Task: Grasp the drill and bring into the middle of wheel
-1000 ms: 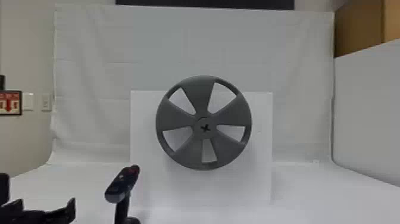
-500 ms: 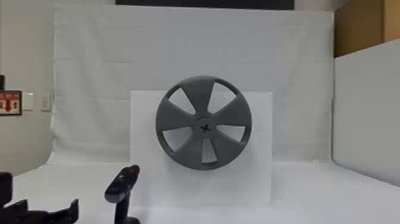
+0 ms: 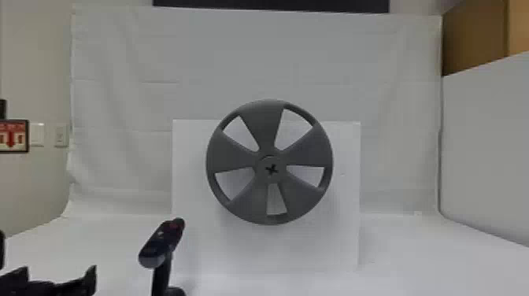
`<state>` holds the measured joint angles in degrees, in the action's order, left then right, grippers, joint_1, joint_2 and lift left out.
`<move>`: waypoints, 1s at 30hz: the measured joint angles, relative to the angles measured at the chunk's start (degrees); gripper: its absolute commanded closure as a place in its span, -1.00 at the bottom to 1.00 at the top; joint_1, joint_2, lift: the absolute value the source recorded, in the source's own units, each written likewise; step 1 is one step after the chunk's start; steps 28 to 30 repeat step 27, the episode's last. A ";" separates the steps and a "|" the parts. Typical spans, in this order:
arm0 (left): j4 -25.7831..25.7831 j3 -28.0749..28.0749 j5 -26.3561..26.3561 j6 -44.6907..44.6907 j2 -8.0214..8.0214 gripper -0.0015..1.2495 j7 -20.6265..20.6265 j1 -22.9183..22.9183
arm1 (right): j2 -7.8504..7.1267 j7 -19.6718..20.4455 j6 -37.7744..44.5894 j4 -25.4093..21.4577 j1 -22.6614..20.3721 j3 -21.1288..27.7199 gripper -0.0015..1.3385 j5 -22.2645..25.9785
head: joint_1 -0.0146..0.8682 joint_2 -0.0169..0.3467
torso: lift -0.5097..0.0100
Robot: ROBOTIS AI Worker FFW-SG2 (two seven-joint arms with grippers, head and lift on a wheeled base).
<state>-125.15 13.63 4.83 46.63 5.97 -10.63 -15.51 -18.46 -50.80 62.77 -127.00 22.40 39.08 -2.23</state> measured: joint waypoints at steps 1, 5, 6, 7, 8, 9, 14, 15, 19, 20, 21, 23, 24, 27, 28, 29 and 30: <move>0.00 0.06 -0.02 -0.01 0.00 -0.83 0.00 0.02 | 0.01 0.00 -0.01 0.00 0.13 -0.09 -0.22 0.00 | -0.97 -0.91 | -0.60; 0.00 0.51 0.06 -0.04 0.00 -0.83 0.00 0.26 | 0.36 0.00 -0.03 0.00 0.31 -0.34 -0.22 -0.17 | -0.97 -0.91 | -0.60; 0.00 0.61 0.14 -0.05 0.00 -0.83 0.00 0.30 | 0.43 0.00 -0.03 0.00 0.30 -0.37 -0.22 -0.18 | -0.97 -0.91 | -0.60; 0.00 0.65 0.18 -0.05 0.00 -0.83 0.00 0.30 | 0.46 0.00 -0.04 0.00 0.30 -0.39 -0.22 -0.18 | -0.97 -0.91 | -0.60; 0.00 0.67 0.21 -0.05 0.00 -0.83 0.00 0.29 | 0.46 0.00 -0.05 0.00 0.30 -0.43 -0.22 -0.15 | -0.97 -0.91 | -0.60; 0.00 0.69 0.24 -0.05 0.00 -0.83 0.00 0.25 | 0.48 0.00 -0.08 0.00 0.32 -0.52 -0.22 -0.12 | -0.97 -0.91 | -0.60; 0.00 0.72 0.45 -0.05 0.00 -0.83 -0.01 0.07 | 0.92 0.00 -0.16 0.00 0.53 -0.87 -0.22 -0.06 | -0.97 -0.91 | -0.60; 0.00 0.74 0.51 -0.05 0.00 -0.83 -0.02 0.07 | 1.04 0.00 -0.19 0.00 0.59 -0.88 -0.22 -0.06 | -0.97 -0.91 | -0.60; 0.00 0.78 0.61 -0.05 0.00 -0.83 -0.02 0.10 | 1.26 0.00 -0.27 0.00 0.70 -0.94 -0.22 -0.06 | -0.97 -0.91 | -0.60; 0.00 0.78 0.62 -0.05 0.00 -0.83 -0.02 0.12 | 1.28 0.00 -0.27 0.00 0.70 -0.99 -0.22 -0.06 | -0.97 -0.91 | -0.60; 0.00 0.79 0.62 -0.05 0.00 -0.83 -0.02 0.15 | 1.30 0.00 -0.28 0.00 0.71 -1.06 -0.22 -0.06 | -0.97 -0.91 | -0.60; 0.00 0.82 0.62 -0.05 0.00 -0.83 -0.02 0.19 | 1.31 0.00 -0.28 0.00 0.71 -1.13 -0.22 -0.06 | -0.97 -0.91 | -0.60; 0.00 0.86 0.62 -0.05 0.00 -0.83 -0.02 0.20 | 1.32 0.00 -0.28 0.00 0.72 -1.17 -0.22 -0.06 | -0.97 -0.91 | -0.60; 0.00 0.98 0.62 -0.05 0.00 -0.83 -0.03 0.21 | 1.34 0.00 -0.28 0.00 0.77 -1.25 -0.22 -0.06 | -0.97 -0.91 | -0.60; 0.00 0.98 0.62 -0.05 0.00 -0.83 -0.03 0.21 | 1.34 0.00 -0.28 0.00 0.77 -1.25 -0.22 -0.06 | -0.97 -0.91 | -0.60; 0.00 0.98 0.62 -0.05 0.00 -0.83 -0.03 0.21 | 1.34 0.00 -0.28 0.00 0.77 -1.25 -0.22 -0.06 | -0.97 -0.91 | -0.60; 0.00 0.98 0.62 -0.05 0.00 -0.83 -0.03 0.21 | 1.34 0.00 -0.28 0.00 0.77 -1.25 -0.22 -0.06 | -0.97 -0.91 | -0.60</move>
